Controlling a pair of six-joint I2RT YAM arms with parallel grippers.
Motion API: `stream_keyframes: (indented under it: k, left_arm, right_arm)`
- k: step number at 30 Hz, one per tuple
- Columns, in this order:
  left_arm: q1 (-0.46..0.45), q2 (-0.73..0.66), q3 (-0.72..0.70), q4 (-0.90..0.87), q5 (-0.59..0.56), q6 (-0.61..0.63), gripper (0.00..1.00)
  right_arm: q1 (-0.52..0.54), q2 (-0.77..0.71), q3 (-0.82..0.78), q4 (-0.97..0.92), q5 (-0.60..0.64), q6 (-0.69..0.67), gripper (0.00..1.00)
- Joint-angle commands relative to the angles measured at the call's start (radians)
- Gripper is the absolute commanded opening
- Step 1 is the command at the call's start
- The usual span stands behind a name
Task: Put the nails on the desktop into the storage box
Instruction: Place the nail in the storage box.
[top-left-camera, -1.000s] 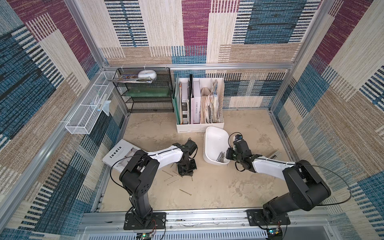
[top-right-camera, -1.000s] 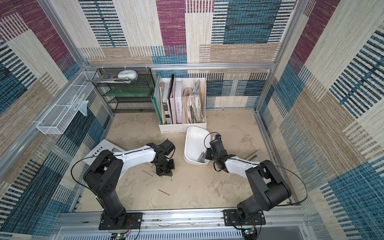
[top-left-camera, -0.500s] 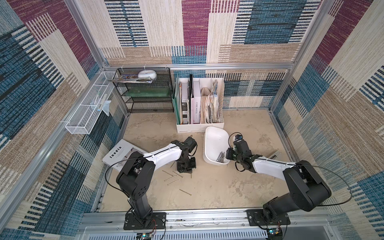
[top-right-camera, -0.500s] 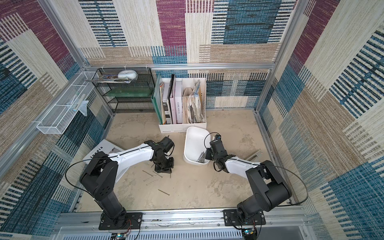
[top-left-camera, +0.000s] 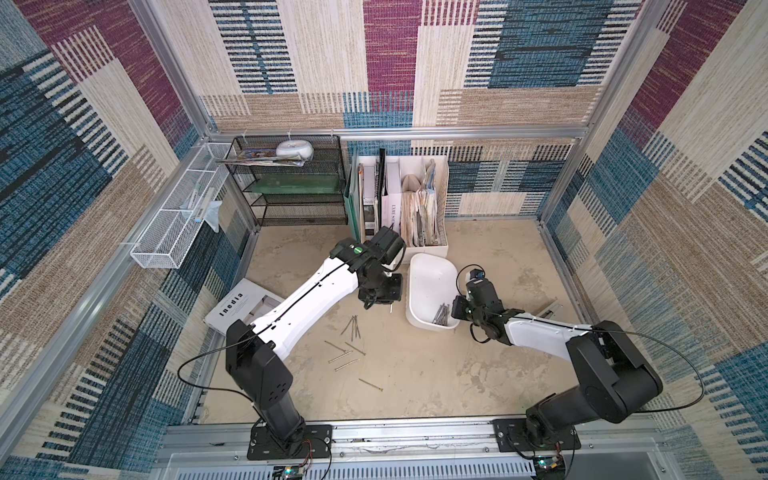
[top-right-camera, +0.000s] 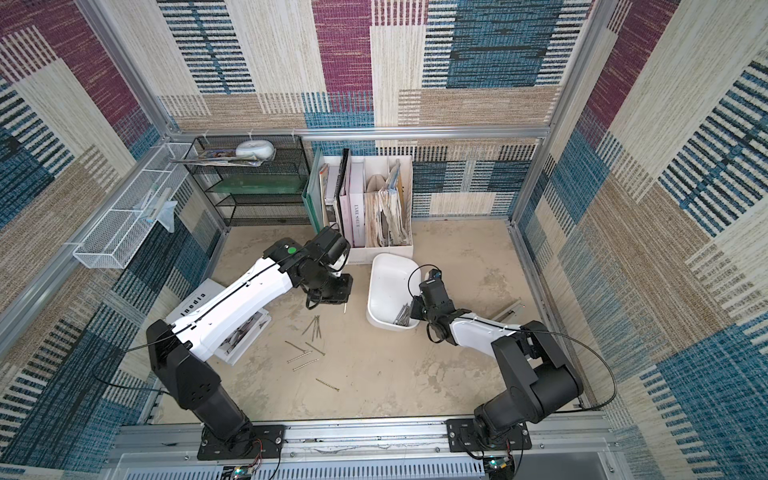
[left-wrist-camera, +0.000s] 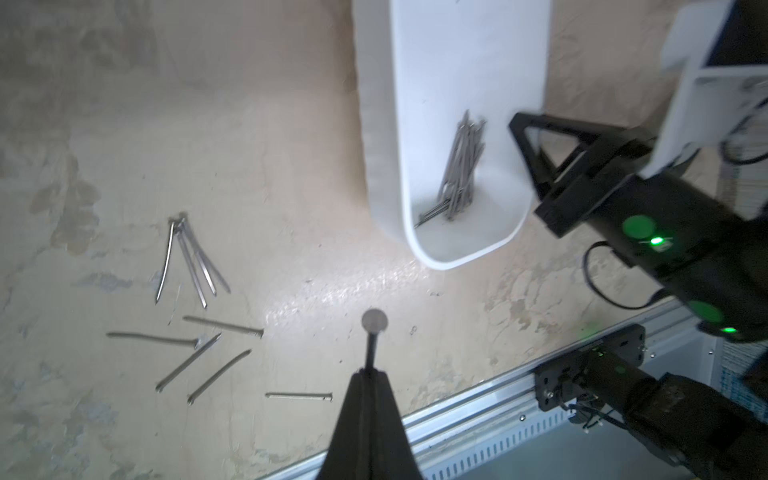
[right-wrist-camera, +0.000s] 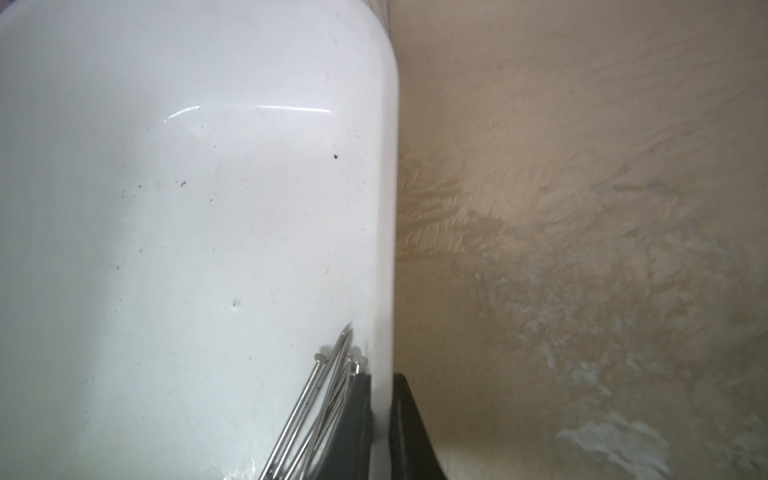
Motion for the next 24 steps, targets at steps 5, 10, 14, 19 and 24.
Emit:
stream_keyframes:
  k: [5,10,14,19,24]
  left_arm:
    - [-0.081,0.234,0.357,-0.126,0.04,0.022,0.0]
    - [-0.099,0.358,0.433,-0.125,0.064,0.004,0.0]
    - [-0.098,0.449,0.463,-0.123,0.032,0.008,0.0]
    - [-0.095,0.562,0.525,-0.123,0.046,0.003,0.0]
    - [-0.087,0.596,0.485,-0.105,0.029,0.006,0.0]
  right_arm:
    - [0.006,-0.002,-0.002,-0.064,0.039,-0.002,0.0]
    - [0.011,-0.014,-0.015,-0.051,0.056,0.005,0.0]
    - [0.014,-0.013,-0.012,-0.054,0.053,0.008,0.0]
    - [0.018,-0.012,-0.016,-0.052,0.048,0.011,0.0]
    - [0.018,-0.013,-0.014,-0.059,0.049,0.004,0.0]
